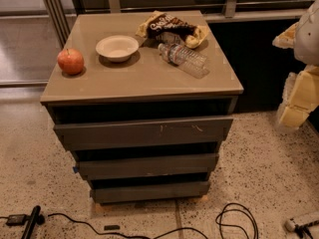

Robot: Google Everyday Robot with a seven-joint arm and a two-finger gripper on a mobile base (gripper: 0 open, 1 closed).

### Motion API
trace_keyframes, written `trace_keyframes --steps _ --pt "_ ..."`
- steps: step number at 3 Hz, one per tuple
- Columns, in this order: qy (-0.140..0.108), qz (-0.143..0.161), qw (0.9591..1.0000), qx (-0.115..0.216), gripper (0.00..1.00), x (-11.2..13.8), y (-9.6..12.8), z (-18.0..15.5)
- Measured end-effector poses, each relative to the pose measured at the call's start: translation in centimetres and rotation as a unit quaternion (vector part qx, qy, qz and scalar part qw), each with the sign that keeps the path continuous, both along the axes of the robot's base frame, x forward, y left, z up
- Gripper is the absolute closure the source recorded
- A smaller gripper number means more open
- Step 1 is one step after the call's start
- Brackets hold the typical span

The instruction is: Open middle drawer

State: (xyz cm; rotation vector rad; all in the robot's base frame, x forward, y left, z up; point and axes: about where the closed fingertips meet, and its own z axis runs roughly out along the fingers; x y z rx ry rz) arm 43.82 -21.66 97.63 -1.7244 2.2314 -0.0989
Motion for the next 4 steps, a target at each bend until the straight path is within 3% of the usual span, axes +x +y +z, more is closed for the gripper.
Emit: trace_keyframes --steps 1,2,3,4 --pt "-0.007 0.002 1.0000 0.002 0.00 -0.2 0.0 0.1" --pt "-0.011 0.022 0.9995 0.019 0.00 -0.7 0.8 -1.0" --pt "0.000 0.063 0.9968 0.049 0.00 -1.6 2.5 -4.2" --pt "-0.006 0.085 0.9940 0.068 0.00 -2.3 3.0 -6.9"
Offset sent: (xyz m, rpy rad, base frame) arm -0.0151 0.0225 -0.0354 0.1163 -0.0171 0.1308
